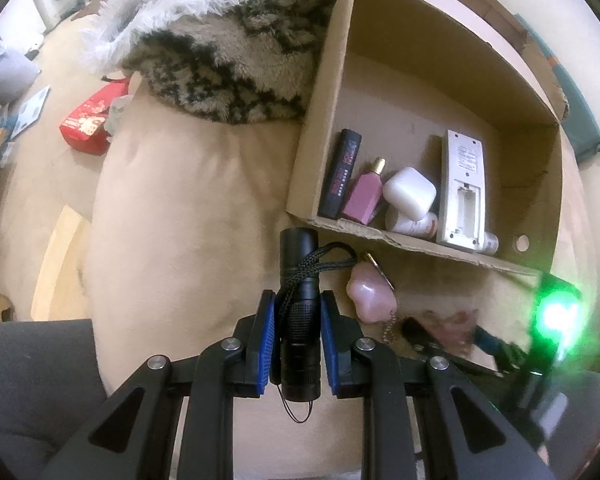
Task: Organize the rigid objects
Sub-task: 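Carry the flashlight and pink comb up and into the box with both tools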
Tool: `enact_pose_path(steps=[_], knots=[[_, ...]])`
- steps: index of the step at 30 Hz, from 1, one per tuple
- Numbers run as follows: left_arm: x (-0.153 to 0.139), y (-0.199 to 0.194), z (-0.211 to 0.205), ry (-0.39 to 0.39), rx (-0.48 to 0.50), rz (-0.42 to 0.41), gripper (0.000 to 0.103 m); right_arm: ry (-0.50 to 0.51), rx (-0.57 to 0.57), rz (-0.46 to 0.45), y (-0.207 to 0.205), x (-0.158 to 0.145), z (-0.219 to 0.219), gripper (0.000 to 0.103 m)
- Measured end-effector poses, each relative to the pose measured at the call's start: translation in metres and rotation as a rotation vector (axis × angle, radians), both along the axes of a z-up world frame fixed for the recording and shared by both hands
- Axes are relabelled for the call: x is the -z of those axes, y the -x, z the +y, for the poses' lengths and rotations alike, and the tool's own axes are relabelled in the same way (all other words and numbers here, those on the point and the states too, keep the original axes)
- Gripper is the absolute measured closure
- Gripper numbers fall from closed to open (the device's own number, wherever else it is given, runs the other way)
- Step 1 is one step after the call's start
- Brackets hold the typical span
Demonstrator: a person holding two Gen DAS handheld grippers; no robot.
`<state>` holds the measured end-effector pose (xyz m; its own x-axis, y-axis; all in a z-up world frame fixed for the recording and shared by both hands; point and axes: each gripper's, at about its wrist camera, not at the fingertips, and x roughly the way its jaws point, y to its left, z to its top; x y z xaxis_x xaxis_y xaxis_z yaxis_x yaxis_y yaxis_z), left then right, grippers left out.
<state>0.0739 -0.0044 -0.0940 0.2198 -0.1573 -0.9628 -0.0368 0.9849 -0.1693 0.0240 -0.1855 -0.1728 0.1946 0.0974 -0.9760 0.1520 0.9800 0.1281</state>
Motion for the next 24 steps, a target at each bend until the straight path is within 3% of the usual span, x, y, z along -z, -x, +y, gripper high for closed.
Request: enact_pose_path(steps=[4,10,14,17,24], knots=[[0.000,0.000,0.002,-0.020,0.000,-0.007,0.084,0.011,0.008,-0.043,0.011,-0.019,-0.010,0.001],[-0.002,0.001,0.000,-0.043,0.005,-0.031,0.084,-0.001,-0.076,-0.193,0.032,-0.072,-0.011,0.001],[-0.006,0.004,-0.002,-0.066,0.015,-0.059,0.084,-0.087,-0.129,-0.339,0.032,-0.125,-0.020,0.001],[-0.011,0.007,-0.002,-0.093,0.020,-0.088,0.084,-0.134,-0.151,-0.424,0.023,-0.144,-0.036,0.001],[-0.048,0.015,-0.003,-0.075,0.046,-0.194,0.084,-0.176,-0.138,-0.484,0.002,-0.186,-0.071,0.001]])
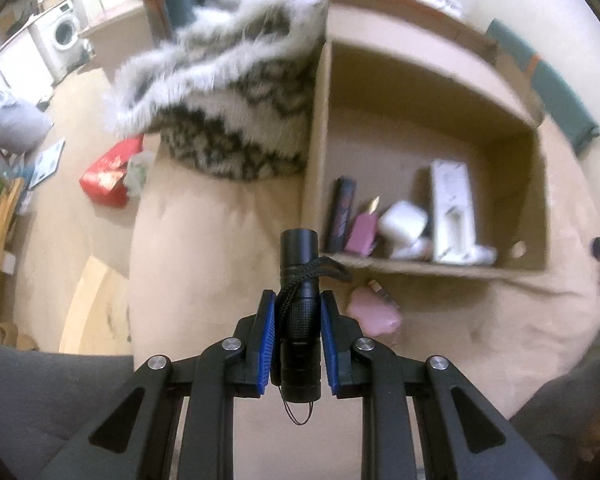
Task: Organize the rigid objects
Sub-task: 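Carry the flashlight and pink comb up and into the box with both tools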
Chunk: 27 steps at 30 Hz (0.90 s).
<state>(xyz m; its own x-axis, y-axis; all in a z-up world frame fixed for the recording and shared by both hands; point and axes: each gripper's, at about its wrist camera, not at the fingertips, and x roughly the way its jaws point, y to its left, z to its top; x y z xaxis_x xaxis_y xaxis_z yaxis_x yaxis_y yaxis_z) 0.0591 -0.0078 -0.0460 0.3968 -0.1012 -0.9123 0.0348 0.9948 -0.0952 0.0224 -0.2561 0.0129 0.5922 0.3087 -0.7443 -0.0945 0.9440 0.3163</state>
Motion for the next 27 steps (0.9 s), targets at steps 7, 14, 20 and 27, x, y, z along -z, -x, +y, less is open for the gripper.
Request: enact_pose_path(steps=[7,14,20,27], knots=[[-0.044,-0.027,-0.023,0.023,0.060,-0.098,0.084,-0.015,-0.015,-0.014,-0.029,0.006,-0.003,0.001],[-0.035,-0.065,-0.049,-0.022,0.093,-0.087,0.084,0.000,-0.023,0.003,-0.065,0.023,-0.003,0.001],[0.006,-0.080,-0.055,-0.005,0.095,-0.038,0.084,-0.032,0.005,0.069,-0.087,0.066,-0.012,0.001],[0.035,-0.081,-0.061,-0.060,0.100,-0.025,0.084,-0.003,-0.007,0.134,-0.094,0.088,-0.006,0.001]])
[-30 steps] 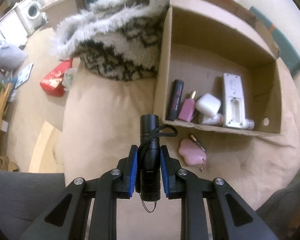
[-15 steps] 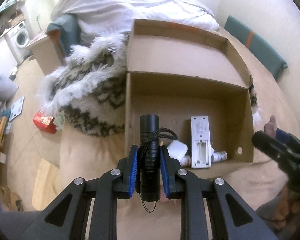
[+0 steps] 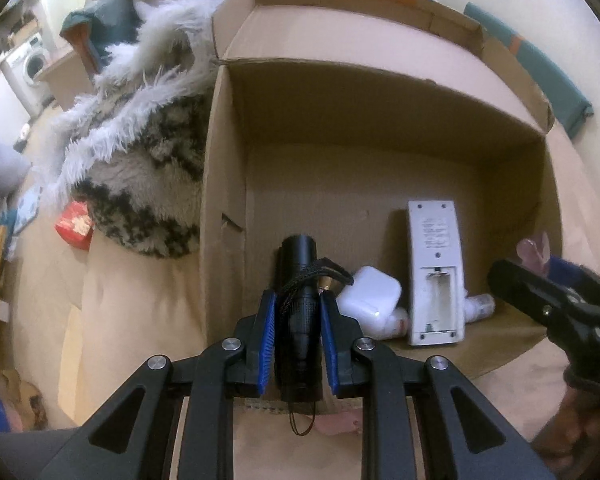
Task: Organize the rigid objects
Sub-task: 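Carry the flashlight and pink comb up and into the box with both tools, then open both tools to release the flashlight and comb in the box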
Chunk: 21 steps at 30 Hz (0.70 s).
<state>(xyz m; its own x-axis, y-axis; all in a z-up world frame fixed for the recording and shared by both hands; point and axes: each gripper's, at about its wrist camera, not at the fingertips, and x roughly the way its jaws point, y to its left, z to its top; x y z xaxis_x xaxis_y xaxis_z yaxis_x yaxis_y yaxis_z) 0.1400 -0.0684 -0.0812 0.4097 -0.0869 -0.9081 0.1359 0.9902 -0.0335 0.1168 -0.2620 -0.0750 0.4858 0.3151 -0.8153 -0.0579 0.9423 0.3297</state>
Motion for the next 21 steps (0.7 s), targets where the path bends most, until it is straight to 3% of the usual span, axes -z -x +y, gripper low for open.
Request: enact_pose_path(steps=[4,11,21], knots=[[0.005,-0.003,-0.001,0.033,0.018,0.009,0.083,0.040,-0.027,0.024,-0.006,0.008,0.009,0.001],[0.009,0.000,-0.004,0.026,0.015,0.003,0.084,0.076,-0.024,0.067,-0.012,0.019,0.011,0.001],[-0.009,0.005,-0.012,-0.006,0.036,-0.049,0.083,0.071,0.002,0.067,-0.016,0.019,0.013,0.000]])
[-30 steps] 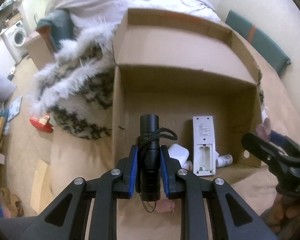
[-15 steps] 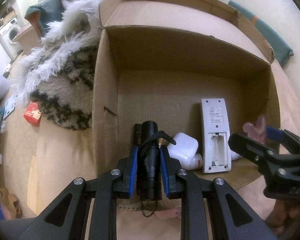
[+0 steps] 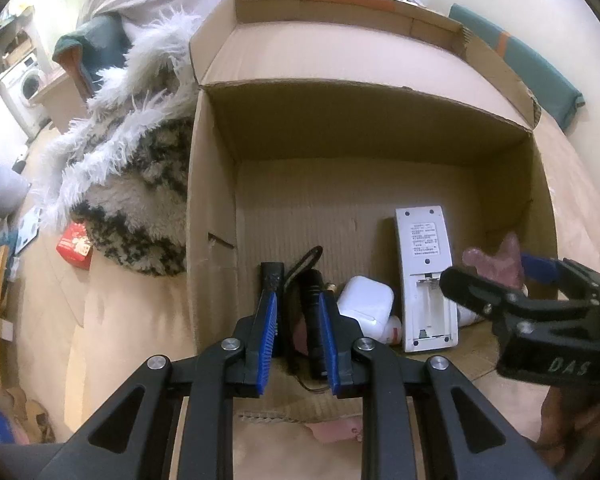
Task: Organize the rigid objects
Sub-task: 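Open both tools to release the flashlight and comb in the box, then withdraw both tools from the box toward the pink heart keychain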
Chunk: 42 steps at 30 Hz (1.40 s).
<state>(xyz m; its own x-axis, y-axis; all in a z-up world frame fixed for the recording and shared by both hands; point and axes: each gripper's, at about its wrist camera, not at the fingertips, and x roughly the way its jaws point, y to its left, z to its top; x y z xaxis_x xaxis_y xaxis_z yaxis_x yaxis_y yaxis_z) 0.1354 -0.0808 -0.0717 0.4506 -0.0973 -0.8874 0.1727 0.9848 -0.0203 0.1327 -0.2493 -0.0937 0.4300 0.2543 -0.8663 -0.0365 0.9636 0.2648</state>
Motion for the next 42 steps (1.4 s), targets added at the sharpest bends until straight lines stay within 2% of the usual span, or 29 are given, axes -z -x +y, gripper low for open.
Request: enact_pose_path(steps=[2,3,4,5,6,7,10,14,18,31,38,42], knots=[[-0.001,0.000,0.000,-0.004,-0.003,0.004,0.081,-0.033,0.004,-0.022,0.002,-0.003,-0.005,0.000],[-0.001,0.000,0.001,-0.006,-0.006,0.004,0.074,-0.049,0.010,-0.041,0.003,-0.007,-0.006,0.000],[-0.004,0.000,0.003,-0.004,-0.014,-0.002,0.062,-0.056,0.013,-0.054,0.003,-0.010,-0.007,0.000],[-0.007,0.001,0.005,-0.001,-0.025,-0.015,0.053,-0.058,0.015,-0.070,0.004,-0.013,-0.008,0.000],[-0.012,0.002,0.007,0.003,-0.039,-0.037,0.039,-0.058,0.017,-0.087,0.005,-0.016,-0.009,0.000],[-0.016,0.004,0.009,0.019,-0.044,-0.065,0.038,-0.059,0.018,-0.097,0.005,-0.018,-0.009,0.000],[-0.024,0.006,0.007,-0.002,-0.046,-0.110,0.036,-0.075,0.017,-0.102,0.004,-0.020,-0.011,0.000],[-0.026,0.006,0.005,-0.024,-0.050,-0.111,0.036,-0.056,0.017,-0.099,0.004,-0.021,-0.011,0.000],[-0.027,0.007,0.004,-0.019,-0.048,-0.101,0.036,-0.054,0.019,-0.105,0.004,-0.023,-0.011,0.000],[-0.045,0.021,0.008,0.001,-0.029,-0.144,0.036,-0.053,0.051,-0.144,0.021,-0.040,-0.017,0.000],[-0.051,0.034,0.026,-0.008,-0.071,-0.098,0.036,-0.055,0.041,-0.172,0.049,-0.054,-0.017,0.000],[-0.048,0.053,0.040,-0.006,-0.080,-0.077,0.036,-0.071,0.053,-0.159,0.068,-0.053,-0.016,0.000]])
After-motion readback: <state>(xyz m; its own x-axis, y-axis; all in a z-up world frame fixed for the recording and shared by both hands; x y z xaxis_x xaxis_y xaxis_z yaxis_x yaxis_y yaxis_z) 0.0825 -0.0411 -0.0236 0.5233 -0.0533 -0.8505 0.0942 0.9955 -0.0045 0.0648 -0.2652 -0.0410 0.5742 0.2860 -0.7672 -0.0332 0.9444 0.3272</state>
